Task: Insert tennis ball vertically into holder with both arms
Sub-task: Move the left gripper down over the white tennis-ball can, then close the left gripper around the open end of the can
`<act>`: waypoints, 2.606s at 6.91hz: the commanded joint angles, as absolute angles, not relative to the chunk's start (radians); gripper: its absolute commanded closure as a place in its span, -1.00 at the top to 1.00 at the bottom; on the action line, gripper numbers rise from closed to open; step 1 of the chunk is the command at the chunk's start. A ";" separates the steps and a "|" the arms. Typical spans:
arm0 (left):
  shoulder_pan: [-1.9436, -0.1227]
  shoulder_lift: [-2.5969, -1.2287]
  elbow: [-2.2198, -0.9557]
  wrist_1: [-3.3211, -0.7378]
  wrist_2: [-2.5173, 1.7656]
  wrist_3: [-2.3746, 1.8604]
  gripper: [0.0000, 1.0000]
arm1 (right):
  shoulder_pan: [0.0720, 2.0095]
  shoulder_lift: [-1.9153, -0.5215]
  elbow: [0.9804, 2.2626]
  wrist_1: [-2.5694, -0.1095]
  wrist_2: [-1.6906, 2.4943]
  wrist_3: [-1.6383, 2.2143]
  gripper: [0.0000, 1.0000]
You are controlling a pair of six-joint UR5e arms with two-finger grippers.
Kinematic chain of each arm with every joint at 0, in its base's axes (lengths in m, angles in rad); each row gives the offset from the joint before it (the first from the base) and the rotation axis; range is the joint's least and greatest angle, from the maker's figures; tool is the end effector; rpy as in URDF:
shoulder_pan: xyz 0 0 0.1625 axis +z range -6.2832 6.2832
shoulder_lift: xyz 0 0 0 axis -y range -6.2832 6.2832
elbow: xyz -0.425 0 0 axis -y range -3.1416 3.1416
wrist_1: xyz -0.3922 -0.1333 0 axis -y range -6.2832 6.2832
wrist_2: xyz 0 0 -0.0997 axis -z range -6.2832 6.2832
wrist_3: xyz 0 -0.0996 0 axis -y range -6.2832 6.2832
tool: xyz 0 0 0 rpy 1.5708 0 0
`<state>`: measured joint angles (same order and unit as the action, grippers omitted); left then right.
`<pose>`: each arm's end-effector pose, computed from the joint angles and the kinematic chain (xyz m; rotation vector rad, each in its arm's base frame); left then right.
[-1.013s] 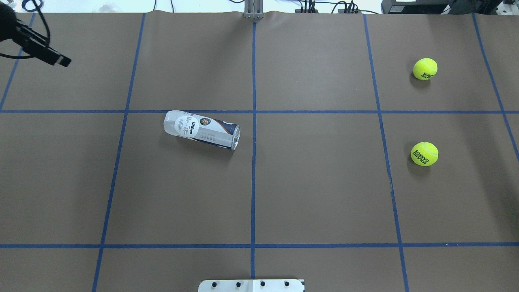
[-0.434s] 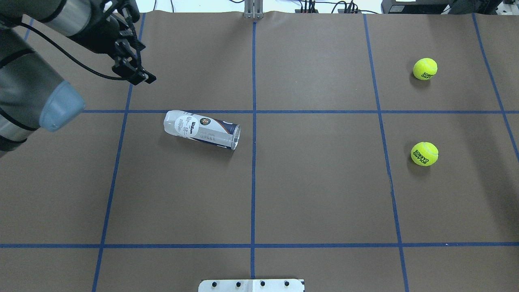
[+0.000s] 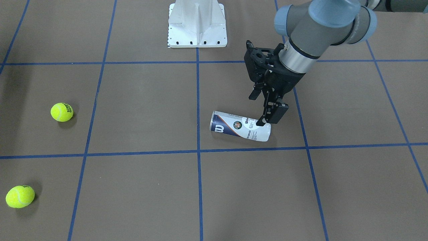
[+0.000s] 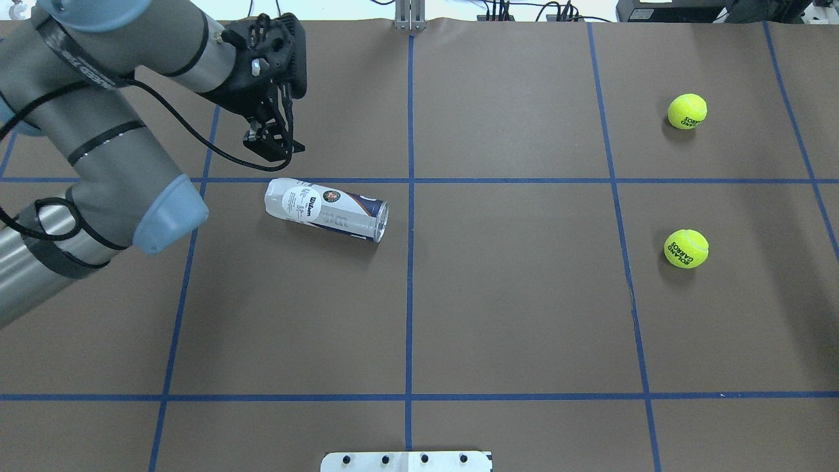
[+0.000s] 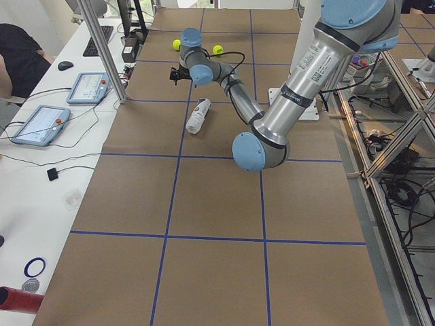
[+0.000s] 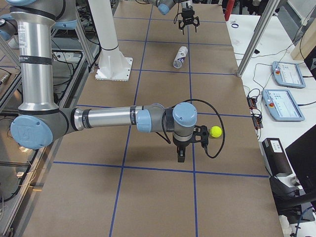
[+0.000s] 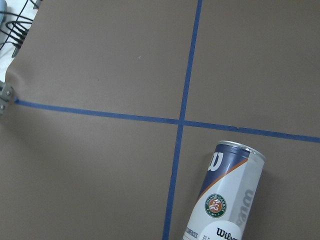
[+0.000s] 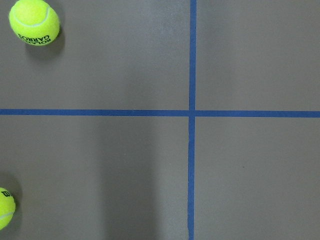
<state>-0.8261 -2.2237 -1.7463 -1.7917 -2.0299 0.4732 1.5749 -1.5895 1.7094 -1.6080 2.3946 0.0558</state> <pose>0.3753 -0.5387 0.1691 1.0474 0.5990 1.3202 0.0622 -0.4861 0.5997 0.0567 -0.8250 0.0224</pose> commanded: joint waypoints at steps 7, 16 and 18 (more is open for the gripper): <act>-0.526 -2.350 -1.677 -1.523 -1.681 0.571 0.99 | 1.572 -1.574 1.697 -1.611 2.395 0.055 0.99; -0.505 -2.405 -1.494 -1.603 -1.647 0.538 0.98 | 1.569 -1.575 1.684 -1.611 2.391 0.055 0.99; -0.505 -2.410 -1.471 -1.624 -1.647 0.535 0.98 | 1.569 -1.574 1.684 -1.611 2.393 0.055 0.99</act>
<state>-0.5047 -2.4067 -1.4859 -1.6140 -1.6485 0.5376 1.5693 -1.5743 1.6846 -1.6107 2.3925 0.0552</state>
